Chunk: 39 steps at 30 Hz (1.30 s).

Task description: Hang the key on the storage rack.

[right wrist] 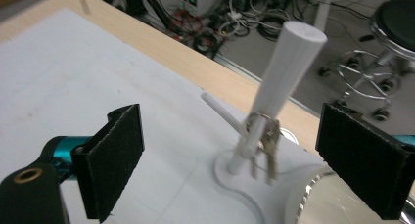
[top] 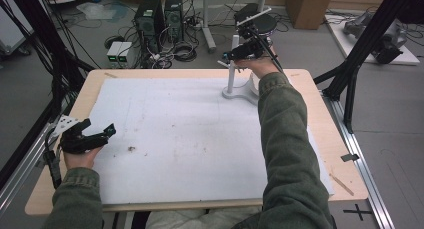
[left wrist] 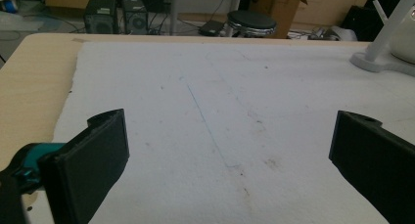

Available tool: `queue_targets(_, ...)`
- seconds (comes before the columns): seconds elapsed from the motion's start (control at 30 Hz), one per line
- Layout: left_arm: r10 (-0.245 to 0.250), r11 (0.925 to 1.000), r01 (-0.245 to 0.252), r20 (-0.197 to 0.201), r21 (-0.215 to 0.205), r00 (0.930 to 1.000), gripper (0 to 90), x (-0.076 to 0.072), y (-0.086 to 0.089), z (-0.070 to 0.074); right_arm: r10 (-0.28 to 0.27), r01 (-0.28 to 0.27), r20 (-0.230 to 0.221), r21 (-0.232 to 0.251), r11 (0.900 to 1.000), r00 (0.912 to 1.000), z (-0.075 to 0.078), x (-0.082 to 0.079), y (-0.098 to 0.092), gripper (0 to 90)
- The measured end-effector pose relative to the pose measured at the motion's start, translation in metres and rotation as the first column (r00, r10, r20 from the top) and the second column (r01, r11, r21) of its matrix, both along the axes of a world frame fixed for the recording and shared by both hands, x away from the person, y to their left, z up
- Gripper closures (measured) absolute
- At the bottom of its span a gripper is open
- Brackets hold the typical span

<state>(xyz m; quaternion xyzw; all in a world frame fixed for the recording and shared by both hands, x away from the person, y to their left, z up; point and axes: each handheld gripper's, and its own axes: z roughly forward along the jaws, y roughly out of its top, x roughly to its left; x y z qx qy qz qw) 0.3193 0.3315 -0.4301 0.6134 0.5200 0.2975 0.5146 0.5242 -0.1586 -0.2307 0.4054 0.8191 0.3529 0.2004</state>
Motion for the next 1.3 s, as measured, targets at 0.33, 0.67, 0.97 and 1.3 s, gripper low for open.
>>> queue_targets(0.33, 0.003, 0.9999, -0.003, 0.008, -0.012, 1.0, 1.7, 0.001, 0.001, 0.0, -0.01, 0.01, -0.004, -0.037, 0.999, 0.9999, 0.001, -0.012, 0.004, 0.6)
queue_targets(0.67, 0.0, 0.9998, 0.0, 0.003, -0.018, 1.0, 1.7, 0.002, 0.001, -0.001, -0.016, 0.015, -0.036, -0.027, 1.0, 0.9992, -0.02, -0.021, -0.01, 0.6)
queue_targets(0.97, -0.003, 0.9999, 0.003, 0.001, -0.012, 1.0, 1.7, 0.002, 0.001, -0.001, -0.021, 0.02, -0.026, -0.044, 0.999, 0.9994, -0.02, -0.031, -0.022, 0.6)
queue_targets(1.3, -0.007, 0.9999, 0.006, -0.007, -0.014, 1.0, 1.7, 0.002, 0.0, -0.001, -0.036, 0.035, -0.03, -0.04, 0.999, 0.9989, -0.027, -0.04, -0.034, 0.6)
